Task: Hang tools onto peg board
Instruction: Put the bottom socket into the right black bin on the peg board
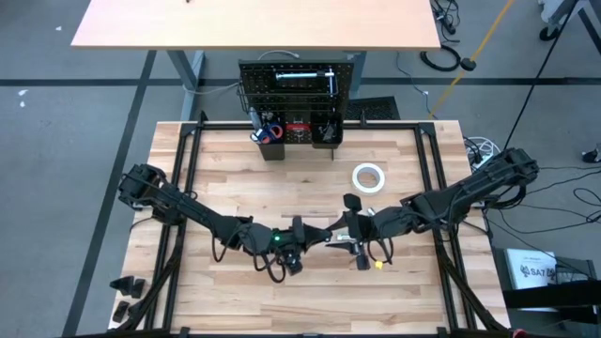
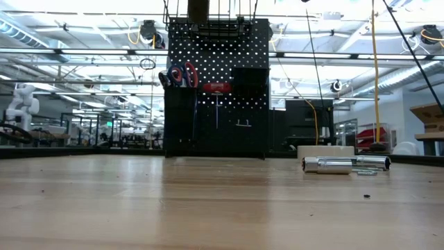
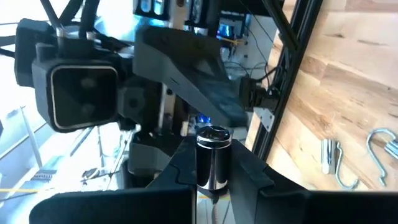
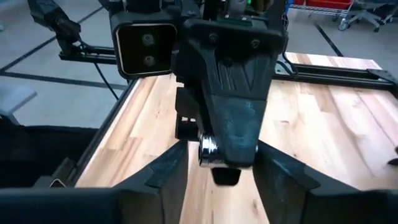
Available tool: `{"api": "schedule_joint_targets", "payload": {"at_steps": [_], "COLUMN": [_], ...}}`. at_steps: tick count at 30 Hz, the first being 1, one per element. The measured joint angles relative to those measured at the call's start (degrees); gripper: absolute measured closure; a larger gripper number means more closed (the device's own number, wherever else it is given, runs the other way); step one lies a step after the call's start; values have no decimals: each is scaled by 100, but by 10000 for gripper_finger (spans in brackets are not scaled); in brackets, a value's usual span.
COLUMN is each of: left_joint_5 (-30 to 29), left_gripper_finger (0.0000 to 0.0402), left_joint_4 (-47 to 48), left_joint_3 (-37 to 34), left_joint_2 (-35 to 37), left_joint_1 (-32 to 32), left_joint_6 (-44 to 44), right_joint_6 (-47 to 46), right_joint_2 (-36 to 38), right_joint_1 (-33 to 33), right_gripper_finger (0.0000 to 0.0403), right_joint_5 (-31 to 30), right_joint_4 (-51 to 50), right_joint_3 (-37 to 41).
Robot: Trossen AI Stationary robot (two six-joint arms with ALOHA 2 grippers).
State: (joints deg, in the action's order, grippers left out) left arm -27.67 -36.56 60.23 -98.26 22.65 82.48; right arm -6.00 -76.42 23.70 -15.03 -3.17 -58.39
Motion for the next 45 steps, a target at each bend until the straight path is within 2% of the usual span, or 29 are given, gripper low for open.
{"api": "schedule_joint_targets", "payload": {"at_steps": [6,11,17,21,28,37,40,45], "left_joint_5": [-369,-1061,-1694,-1784,-1061,216,290,165], "left_gripper_finger": [362,362,362,362,362,362,362,362], "left_joint_4": [139,150,104,151,852,1612,1611,1528], "left_joint_3": [0,0,39,157,815,1357,1366,1372], "left_joint_2": [0,0,0,0,0,0,-87,-528], "left_joint_1": [-2,-124,-706,-1288,-2154,-2980,-3096,-3181], "left_joint_6": [-13,-730,-1181,-1313,-1399,-2879,-3235,-3238], "right_joint_6": [-329,-1138,-1572,-1585,-1585,-1579,-1574,-1565], "right_joint_2": [495,715,703,702,702,700,700,700], "right_joint_1": [4,3,2,2,2,2,2,2], "right_gripper_finger": [224,228,229,229,229,229,229,229], "right_joint_5": [-76,-863,-1424,-1682,-1696,-1696,-1696,-1696], "right_joint_4": [-1092,-2376,-3007,-3187,-3445,-3520,-3522,-3533], "right_joint_3": [0,0,0,0,0,0,0,0]}}
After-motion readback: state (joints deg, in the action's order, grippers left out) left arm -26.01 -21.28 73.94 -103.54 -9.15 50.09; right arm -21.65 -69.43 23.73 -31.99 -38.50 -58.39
